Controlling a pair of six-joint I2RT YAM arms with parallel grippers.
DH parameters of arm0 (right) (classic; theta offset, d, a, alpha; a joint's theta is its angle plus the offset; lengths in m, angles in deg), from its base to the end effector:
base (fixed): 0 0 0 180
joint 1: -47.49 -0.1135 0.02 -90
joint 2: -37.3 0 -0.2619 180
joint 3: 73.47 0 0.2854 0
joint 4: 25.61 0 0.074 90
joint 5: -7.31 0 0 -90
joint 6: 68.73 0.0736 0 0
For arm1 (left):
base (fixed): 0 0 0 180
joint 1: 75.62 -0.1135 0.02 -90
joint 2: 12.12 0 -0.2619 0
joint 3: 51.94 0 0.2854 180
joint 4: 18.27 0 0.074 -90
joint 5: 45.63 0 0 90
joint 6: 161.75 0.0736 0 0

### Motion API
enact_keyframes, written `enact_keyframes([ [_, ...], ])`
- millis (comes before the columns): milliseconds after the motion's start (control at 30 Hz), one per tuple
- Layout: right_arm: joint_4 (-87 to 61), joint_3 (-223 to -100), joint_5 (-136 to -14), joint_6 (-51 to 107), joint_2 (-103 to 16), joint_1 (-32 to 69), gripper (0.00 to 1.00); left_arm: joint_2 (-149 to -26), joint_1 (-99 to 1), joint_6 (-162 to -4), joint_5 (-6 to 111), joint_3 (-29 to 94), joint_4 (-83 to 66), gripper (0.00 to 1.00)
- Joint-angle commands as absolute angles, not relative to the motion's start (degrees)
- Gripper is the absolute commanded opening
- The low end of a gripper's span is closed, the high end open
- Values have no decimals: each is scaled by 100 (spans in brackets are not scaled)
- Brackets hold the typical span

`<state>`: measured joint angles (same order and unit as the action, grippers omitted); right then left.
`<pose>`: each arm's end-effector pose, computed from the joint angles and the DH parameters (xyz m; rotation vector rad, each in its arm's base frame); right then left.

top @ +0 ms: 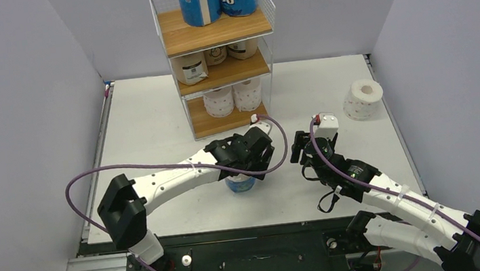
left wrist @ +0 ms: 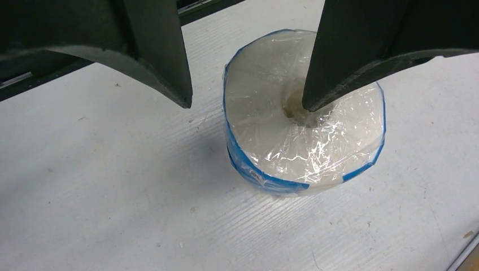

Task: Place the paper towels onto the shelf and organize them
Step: Adjust the paper towel at the center of the board.

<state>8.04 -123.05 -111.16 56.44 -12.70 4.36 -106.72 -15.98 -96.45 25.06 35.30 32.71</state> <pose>0.2079 0.1466 0.2343 0.1351 2.0943 0.2880 0.2228 -0.3323 0.2159 0.6375 2.4287 -0.1612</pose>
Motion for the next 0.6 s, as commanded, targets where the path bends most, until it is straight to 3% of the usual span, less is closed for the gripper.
enact_keyframes([
  [0,742,-12391,-11142,5589,-1155,473,63,-10179,-1568,-9648,2439,3821,3224,70],
  [567,734,-12312,-11031,5655,-1067,471,62,-10478,-1568,-9525,2328,3609,3197,70],
])
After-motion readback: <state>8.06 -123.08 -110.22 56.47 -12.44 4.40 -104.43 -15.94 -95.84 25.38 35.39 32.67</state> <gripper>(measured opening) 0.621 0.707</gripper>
